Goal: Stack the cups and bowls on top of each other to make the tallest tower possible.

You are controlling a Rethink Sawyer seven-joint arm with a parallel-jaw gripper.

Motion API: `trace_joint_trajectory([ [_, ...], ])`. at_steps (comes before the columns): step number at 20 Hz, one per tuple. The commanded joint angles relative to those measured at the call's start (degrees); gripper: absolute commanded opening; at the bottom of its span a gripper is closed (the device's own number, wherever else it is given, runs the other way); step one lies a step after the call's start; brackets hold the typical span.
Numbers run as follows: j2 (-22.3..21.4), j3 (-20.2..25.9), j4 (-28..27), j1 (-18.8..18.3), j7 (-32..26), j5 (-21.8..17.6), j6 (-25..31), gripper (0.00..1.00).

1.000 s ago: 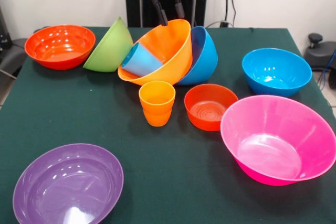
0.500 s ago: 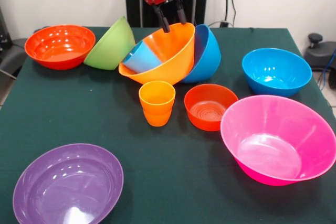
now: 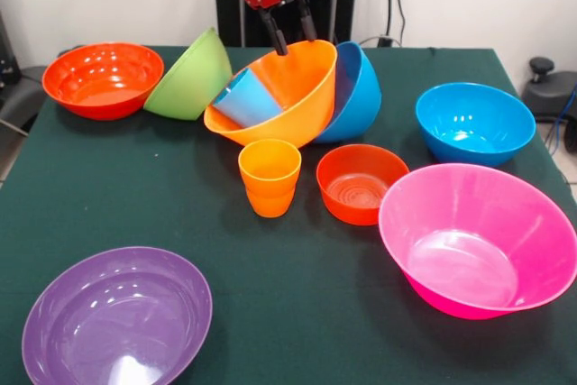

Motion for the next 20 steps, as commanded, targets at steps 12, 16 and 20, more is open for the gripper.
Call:
trace_joint_trajectory([
  [12, -4.2, -3.3, 3.0, 3.9, 7.5, -0.9, 4.9, 1.0],
  [16, -2.1, -6.3, 1.2, 7.7, 7.1, -3.7, 2.8, 1.0],
  [20, -0.6, -9.5, -0.1, 11.3, 7.2, -4.9, 0.8, 1.0],
])
